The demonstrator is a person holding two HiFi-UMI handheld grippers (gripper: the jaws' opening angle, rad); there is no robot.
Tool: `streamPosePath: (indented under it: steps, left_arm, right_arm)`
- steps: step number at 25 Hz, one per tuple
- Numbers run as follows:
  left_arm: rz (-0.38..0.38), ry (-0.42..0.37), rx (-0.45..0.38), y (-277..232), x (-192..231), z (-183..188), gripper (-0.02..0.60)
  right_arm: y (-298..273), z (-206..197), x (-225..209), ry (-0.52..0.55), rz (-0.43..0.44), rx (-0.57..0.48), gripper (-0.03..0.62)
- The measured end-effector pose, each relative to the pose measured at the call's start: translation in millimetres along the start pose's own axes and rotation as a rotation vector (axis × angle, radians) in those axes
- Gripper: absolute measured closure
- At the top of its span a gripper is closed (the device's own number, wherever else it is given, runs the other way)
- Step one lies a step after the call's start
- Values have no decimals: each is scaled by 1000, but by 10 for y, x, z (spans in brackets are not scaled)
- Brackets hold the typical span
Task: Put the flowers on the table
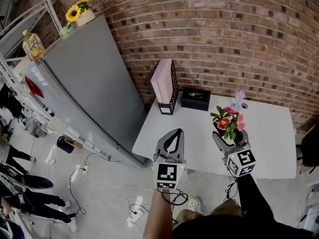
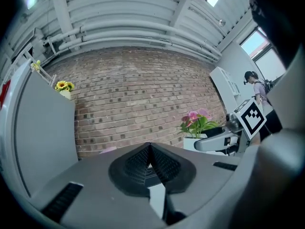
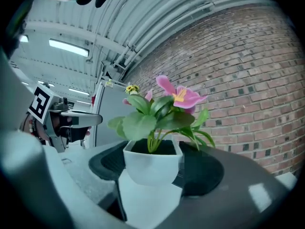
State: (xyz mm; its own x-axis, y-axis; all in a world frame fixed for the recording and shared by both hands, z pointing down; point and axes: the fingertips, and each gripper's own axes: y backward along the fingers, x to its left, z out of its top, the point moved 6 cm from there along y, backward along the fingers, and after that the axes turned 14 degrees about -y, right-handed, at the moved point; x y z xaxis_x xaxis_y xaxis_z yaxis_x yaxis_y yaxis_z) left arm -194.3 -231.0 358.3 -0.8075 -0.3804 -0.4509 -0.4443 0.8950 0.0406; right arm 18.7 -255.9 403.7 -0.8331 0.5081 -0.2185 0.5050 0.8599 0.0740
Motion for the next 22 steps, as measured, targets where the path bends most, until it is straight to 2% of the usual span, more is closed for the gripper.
streamPosePath:
  steps: [3, 12, 22]
  left_arm:
    - [-8, 9, 2, -94, 91, -126, 575]
    - [-32, 36, 39, -425, 212, -479, 575]
    - [52, 100, 142, -1061, 471, -1011, 575]
  right_arm:
    - [-142, -64, 8, -9, -2, -1, 258]
    - [-582, -423, -123, -56, 61, 101, 258]
    - [-1513, -892, -445, -41, 112, 196, 258]
